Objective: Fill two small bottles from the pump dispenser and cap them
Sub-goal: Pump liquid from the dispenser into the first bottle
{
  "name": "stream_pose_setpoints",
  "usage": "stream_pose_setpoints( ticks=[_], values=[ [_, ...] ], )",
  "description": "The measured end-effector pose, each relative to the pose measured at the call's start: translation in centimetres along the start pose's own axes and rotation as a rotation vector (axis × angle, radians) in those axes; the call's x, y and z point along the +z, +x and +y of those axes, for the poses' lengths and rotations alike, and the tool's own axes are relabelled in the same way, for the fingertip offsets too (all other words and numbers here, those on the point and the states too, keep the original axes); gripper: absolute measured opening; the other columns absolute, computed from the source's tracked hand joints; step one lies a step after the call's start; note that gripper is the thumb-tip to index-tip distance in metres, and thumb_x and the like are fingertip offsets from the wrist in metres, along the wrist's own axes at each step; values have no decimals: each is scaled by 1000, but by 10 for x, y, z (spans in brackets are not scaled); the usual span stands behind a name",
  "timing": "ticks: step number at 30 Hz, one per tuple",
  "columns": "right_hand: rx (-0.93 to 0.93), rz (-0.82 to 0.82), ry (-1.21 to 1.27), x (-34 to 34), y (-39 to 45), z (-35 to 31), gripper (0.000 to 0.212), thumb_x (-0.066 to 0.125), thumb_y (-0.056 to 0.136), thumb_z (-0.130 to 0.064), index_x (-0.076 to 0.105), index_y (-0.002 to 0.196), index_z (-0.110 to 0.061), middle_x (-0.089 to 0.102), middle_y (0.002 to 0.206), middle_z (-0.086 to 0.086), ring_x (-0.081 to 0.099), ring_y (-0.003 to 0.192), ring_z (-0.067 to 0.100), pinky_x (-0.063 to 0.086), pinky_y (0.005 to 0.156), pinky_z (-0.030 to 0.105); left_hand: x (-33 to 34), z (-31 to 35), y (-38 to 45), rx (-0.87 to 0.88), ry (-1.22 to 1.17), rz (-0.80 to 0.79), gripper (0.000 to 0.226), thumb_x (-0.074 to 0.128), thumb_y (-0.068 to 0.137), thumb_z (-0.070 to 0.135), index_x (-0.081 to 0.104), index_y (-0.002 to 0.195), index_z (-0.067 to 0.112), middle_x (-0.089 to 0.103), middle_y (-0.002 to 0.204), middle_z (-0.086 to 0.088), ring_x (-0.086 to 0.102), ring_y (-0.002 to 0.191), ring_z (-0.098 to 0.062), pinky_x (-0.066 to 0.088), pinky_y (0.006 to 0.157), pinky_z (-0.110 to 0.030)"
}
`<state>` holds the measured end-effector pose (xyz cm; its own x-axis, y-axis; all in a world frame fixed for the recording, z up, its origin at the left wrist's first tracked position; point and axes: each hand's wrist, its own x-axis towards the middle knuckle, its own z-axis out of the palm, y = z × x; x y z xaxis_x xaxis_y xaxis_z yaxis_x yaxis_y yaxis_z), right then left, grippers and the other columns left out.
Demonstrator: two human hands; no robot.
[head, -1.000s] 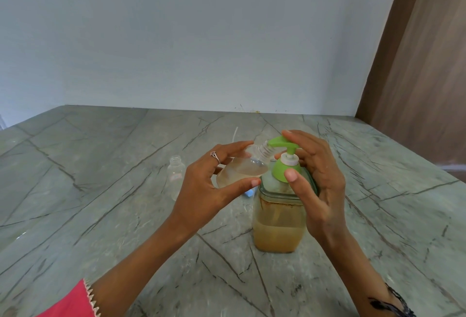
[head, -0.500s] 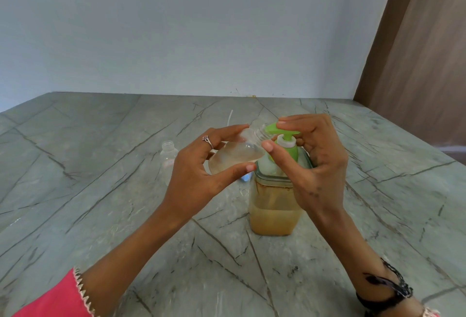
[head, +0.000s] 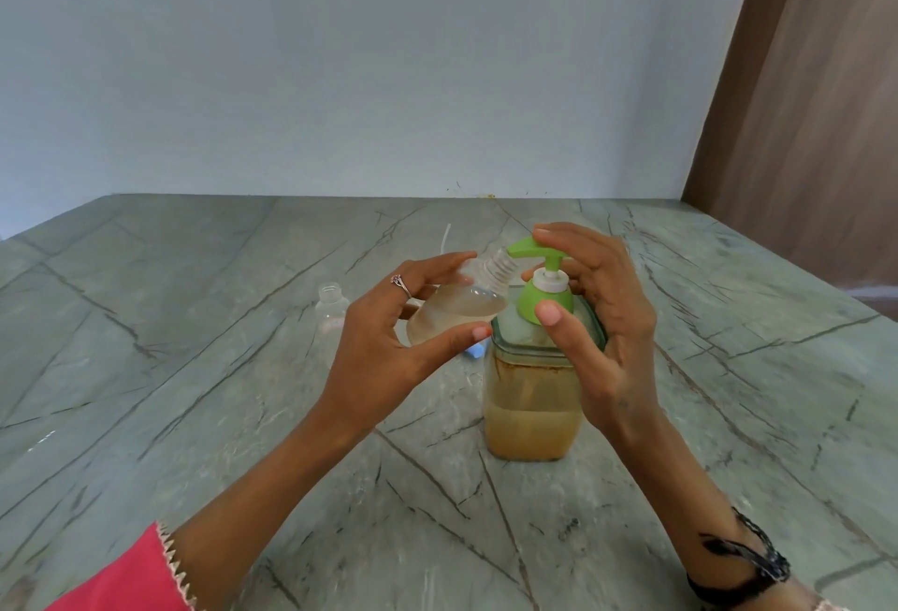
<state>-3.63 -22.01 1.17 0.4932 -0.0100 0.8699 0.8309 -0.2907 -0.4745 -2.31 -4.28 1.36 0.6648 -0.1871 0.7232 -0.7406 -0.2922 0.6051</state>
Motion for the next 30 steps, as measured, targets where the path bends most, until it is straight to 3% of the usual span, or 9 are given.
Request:
stream_pose_setpoints(
  ticks=[8,13,21,26,30],
  values=[
    [-21,49,-74,1,2,0,37,64,83,-30,56,114,-12,55,115,-3,56,107,4,46,85,17,2,3,0,-12,-31,12,50,68,69,44,51,116,40,59,112,22,58,100,0,48,75,-11],
    [-42,56,-102,2,3,0,39,71,80,-25,56,114,-12,56,113,0,58,106,7,48,84,16,2,3,0,-24,-27,15,49,67,69,45,50,115,41,61,104,27,57,99,3,48,74,-9],
    [-46,94,-123,2,3,1,30,69,81,-3,58,107,-14,57,107,0,59,101,7,50,82,20,2,5,1,1,-23,16,49,67,69,44,51,115,39,58,104,35,57,97,6,46,73,-7],
    [-39,104,-90,2,5,-1,26,68,81,-1,59,103,-15,59,102,-1,62,97,12,52,79,25,1,5,1,21,-4,21,49,68,69,44,51,115,39,59,105,31,57,97,4,45,73,-7],
    [-42,74,-70,3,3,0,27,66,83,-6,58,108,-14,57,110,-4,60,104,13,52,83,28,1,5,1,23,-2,21,50,68,69,45,50,115,39,58,106,31,57,98,4,46,73,-7]
  ],
)
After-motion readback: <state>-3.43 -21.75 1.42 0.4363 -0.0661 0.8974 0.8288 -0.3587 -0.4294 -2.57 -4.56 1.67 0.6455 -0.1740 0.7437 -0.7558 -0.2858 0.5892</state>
